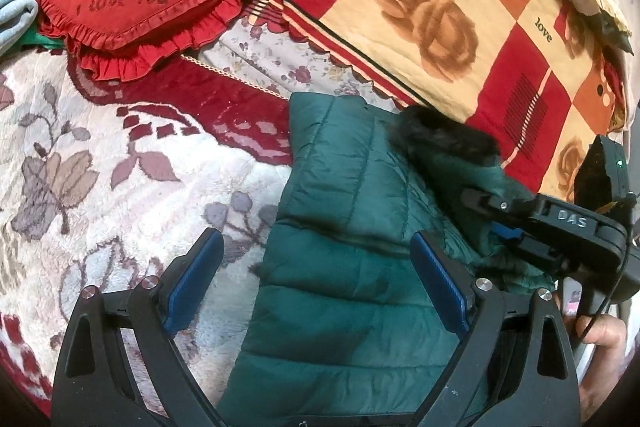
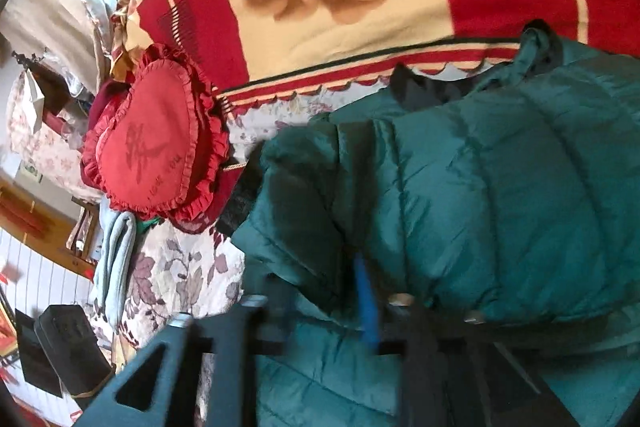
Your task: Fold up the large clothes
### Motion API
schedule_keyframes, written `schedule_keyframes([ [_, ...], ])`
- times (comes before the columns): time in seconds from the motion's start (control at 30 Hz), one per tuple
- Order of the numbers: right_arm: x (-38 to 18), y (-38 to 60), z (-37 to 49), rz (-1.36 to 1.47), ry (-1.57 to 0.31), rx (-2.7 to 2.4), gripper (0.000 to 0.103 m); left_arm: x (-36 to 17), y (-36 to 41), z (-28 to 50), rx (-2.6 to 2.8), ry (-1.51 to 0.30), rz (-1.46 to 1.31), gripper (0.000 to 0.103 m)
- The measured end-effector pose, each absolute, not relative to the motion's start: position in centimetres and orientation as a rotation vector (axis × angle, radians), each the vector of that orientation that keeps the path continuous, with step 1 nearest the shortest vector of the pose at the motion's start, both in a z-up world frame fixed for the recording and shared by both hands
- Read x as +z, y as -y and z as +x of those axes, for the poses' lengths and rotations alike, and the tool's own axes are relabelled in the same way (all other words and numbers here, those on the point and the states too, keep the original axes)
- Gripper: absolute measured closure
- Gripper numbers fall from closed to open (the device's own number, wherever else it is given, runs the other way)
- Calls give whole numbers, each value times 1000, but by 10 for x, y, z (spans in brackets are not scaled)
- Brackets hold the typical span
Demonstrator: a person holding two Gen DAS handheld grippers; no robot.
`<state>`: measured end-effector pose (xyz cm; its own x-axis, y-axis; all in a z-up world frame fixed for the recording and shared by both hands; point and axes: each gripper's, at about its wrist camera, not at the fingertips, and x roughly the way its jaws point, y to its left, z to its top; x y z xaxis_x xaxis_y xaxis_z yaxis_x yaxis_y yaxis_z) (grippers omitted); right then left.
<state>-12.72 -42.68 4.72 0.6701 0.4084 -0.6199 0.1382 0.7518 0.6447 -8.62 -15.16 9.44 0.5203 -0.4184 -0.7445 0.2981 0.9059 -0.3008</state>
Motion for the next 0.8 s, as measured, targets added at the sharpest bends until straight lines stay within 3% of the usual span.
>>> schedule_keyframes([
  [0.07, 54, 423, -132, 700, -811, 176, 36, 96, 151, -86, -437, -926, -154, 9],
  [0.1, 60, 421, -135, 673, -803, 173, 33, 96, 150, -86, -441, -924, -161, 9],
  [0.43, 116, 457, -205, 577, -760, 103, 33, 103, 173, -72, -462, -957, -231, 9],
  [0.8, 110, 534, -280, 645, -710, -64, 33, 99, 241, -45, -407, -935, -93, 9],
])
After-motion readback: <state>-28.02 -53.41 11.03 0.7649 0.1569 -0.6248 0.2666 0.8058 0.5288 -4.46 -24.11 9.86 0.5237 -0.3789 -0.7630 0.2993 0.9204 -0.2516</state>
